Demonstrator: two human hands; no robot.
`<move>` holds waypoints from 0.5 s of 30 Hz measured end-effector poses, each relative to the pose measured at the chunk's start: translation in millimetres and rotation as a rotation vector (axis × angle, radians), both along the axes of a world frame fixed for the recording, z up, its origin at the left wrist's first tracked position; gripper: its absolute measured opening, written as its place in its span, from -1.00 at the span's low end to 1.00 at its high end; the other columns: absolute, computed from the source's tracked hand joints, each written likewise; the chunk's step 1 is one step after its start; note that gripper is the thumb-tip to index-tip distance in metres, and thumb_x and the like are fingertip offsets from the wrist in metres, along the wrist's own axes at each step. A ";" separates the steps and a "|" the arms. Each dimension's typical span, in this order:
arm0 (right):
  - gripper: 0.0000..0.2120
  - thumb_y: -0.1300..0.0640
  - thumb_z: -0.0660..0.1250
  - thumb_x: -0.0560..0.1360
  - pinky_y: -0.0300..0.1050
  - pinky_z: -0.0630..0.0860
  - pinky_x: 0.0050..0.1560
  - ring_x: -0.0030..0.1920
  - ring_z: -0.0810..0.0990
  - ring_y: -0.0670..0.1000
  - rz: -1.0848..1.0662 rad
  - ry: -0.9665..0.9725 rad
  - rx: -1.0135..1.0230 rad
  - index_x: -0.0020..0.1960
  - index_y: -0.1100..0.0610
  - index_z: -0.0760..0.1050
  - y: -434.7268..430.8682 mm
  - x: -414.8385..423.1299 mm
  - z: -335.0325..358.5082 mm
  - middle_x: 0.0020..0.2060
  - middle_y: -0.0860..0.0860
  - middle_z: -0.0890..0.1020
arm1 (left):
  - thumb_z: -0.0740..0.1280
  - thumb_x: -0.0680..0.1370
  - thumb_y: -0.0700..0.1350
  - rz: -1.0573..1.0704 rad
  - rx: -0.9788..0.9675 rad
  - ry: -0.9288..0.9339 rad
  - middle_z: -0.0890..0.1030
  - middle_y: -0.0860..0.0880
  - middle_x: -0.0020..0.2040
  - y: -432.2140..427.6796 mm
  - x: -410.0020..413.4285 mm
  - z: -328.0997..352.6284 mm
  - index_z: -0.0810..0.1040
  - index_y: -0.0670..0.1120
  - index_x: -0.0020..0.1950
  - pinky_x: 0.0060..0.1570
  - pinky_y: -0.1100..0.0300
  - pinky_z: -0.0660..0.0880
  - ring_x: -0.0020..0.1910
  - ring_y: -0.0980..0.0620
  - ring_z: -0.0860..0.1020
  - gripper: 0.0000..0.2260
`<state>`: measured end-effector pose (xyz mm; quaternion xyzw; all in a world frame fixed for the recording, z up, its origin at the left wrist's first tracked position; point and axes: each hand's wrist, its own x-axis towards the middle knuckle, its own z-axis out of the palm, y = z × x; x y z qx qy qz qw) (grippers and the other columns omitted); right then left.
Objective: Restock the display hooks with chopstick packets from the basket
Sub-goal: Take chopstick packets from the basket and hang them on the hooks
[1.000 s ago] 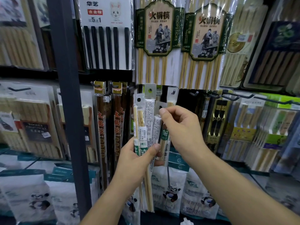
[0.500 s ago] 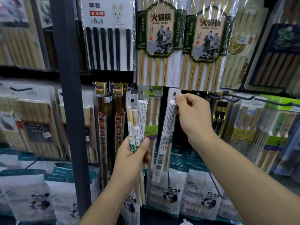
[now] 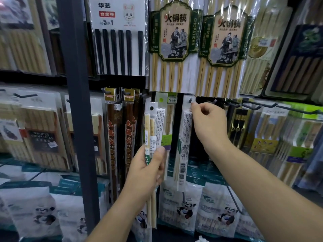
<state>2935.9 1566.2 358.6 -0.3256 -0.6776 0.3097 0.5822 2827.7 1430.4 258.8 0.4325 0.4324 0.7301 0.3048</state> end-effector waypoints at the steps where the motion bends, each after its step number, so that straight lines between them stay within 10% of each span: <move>1: -0.69 -0.03 0.32 0.63 -0.45 0.39 -0.41 -0.44 0.46 -0.24 -0.004 -0.005 -0.005 -0.22 0.10 0.60 -0.5 0.6 -1.4 -0.49 -0.11 0.51 | 0.33 0.57 0.13 -0.001 -0.006 -0.017 0.50 0.01 -0.30 0.5 -0.6 -1.0 0.54 0.02 -0.08 -0.51 0.27 0.32 -0.47 0.10 0.34 -0.80; 15: -0.81 0.08 0.36 0.61 -0.33 0.52 -0.28 -0.34 0.54 -0.19 0.291 0.045 -0.021 -0.14 0.09 0.64 -49.6 4.4 -17.9 -0.33 -0.02 0.64 | 0.32 0.59 0.09 -0.055 0.045 0.028 0.63 -0.06 -0.22 4.6 3.9 -5.1 0.59 0.12 0.18 -0.43 0.18 0.50 -0.35 0.02 0.55 -0.81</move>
